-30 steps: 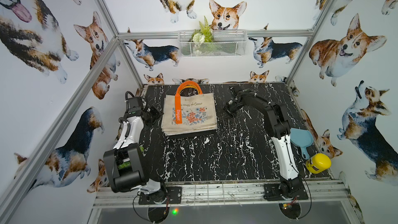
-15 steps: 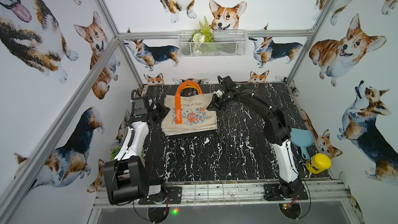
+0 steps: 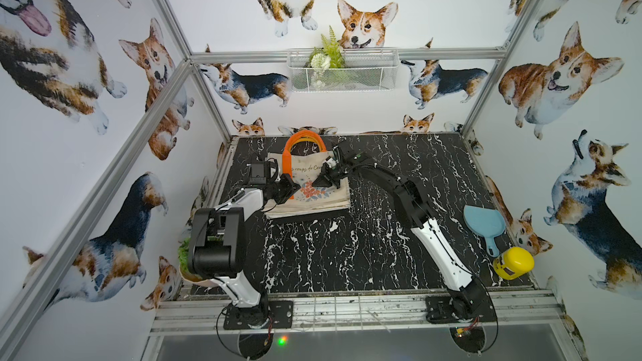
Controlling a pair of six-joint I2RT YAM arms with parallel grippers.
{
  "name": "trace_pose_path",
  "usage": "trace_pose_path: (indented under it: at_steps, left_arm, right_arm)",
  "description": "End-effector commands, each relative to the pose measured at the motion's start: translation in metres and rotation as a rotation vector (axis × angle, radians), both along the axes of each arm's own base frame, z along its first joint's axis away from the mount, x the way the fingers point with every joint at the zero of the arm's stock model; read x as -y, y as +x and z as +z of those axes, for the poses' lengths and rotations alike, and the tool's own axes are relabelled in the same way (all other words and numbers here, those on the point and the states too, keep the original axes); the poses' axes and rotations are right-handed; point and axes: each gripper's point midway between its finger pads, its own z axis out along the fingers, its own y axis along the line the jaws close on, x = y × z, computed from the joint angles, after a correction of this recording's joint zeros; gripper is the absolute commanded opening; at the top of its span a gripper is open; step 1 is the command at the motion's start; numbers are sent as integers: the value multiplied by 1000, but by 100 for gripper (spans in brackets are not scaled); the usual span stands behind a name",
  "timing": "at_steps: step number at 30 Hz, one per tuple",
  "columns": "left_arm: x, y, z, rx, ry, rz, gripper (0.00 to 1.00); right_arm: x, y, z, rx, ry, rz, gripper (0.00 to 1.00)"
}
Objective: Put away the canvas bag
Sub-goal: Adjust the canvas bag at the center of the board.
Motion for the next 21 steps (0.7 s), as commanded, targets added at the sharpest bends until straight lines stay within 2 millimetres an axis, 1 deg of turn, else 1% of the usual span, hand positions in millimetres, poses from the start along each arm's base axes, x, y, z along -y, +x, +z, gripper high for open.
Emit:
trace_pose_path:
  at_steps: [1,4,5,6,7,10,14,17,19,21]
  left_arm:
    - [-15,-4,-26,-37,68,26,0]
    - [-26,-12,-44,-75,73,69,0]
    - [-29,-22,-56,-107,80,76,0]
    - [-32,-27,-62,-124,88,85,0]
    - [-35,-31,-66,-138,97,97,0]
    - [-41,-38,-75,-173,120,126,0]
    - [-46,-44,-86,-210,142,151,0]
    - [-49,-47,-90,-222,141,167,0]
    - [-51,-47,-87,-218,121,181,0]
    - [-50,-45,-77,-193,93,188,0]
  right_arm:
    - [21,-6,-24,-43,-56,-13,0]
    - [50,-18,-49,-91,-110,-44,0]
    - [57,-21,-55,-102,-123,-52,0]
    - [66,-25,-59,-112,-136,-63,0]
    - [75,-30,-66,-120,-149,-71,0]
    - [91,-39,-73,-135,-168,-89,0]
    - [108,-41,-78,-146,-191,-112,0]
    - [119,-35,-77,-147,-199,-131,0]
    - [125,-29,-72,-140,-205,-141,0]
    - [129,-20,-60,-116,-195,-148,0]
